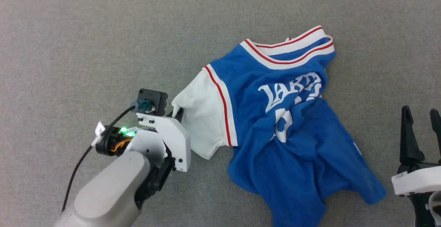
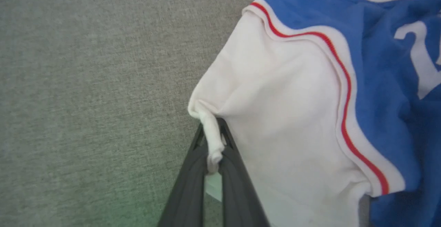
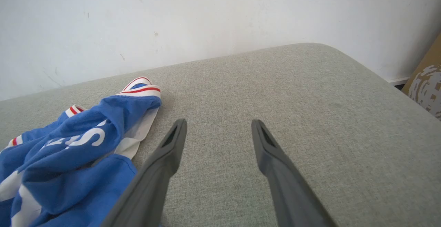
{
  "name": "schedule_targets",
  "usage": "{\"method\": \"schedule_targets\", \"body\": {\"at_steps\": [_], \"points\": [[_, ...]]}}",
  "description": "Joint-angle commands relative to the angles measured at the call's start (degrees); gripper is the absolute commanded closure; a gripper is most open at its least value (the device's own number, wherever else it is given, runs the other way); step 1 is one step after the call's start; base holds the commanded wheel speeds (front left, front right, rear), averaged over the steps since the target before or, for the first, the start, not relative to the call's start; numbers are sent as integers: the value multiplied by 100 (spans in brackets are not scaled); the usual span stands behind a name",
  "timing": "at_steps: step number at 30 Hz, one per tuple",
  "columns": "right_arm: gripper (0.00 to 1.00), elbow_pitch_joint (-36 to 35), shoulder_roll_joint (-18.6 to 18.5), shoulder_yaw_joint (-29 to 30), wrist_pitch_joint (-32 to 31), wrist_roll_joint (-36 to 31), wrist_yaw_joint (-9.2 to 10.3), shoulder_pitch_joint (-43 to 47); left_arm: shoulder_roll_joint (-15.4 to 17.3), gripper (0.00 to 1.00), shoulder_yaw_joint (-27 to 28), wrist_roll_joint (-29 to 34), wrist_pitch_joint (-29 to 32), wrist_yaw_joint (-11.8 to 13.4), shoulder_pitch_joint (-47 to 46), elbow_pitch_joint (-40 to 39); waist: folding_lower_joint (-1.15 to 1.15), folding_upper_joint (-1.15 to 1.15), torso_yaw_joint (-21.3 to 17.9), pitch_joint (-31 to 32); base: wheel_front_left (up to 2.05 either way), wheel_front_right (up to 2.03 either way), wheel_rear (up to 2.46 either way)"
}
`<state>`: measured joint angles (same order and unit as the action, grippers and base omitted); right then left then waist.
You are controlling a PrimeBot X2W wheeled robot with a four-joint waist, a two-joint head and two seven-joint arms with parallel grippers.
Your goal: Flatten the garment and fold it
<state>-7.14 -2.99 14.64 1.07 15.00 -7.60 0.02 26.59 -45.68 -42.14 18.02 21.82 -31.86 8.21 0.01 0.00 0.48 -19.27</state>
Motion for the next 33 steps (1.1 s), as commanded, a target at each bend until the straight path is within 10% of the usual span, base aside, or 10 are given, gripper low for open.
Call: {"method": "schedule_targets", "body": {"at_steps": [1, 7, 21, 33], "points": [[0, 12, 12, 2, 9, -12, 11, -37, -59, 100, 33, -22, -129, 47, 136, -18, -1, 0, 38, 82, 0, 0, 0], [0, 105, 12, -30, 23, -8, 11, 75, -126, 100, 659, -250, -1037, 426, 673, -516, -1, 0, 144, 390, 0, 0, 0], [0, 71, 12, 16, -68, -49, 11, 440, 894, 100, 2898, -1268, -2208, 1780, 4149, -2281, -1, 0, 491, 912, 0, 0, 0], [0, -540, -433, -976, -1271, -394, 11, -698, 748, 100, 2537, -1138, -2243, 1469, 3832, -2875, -1, 0, 656, 562, 0, 0, 0]]}}
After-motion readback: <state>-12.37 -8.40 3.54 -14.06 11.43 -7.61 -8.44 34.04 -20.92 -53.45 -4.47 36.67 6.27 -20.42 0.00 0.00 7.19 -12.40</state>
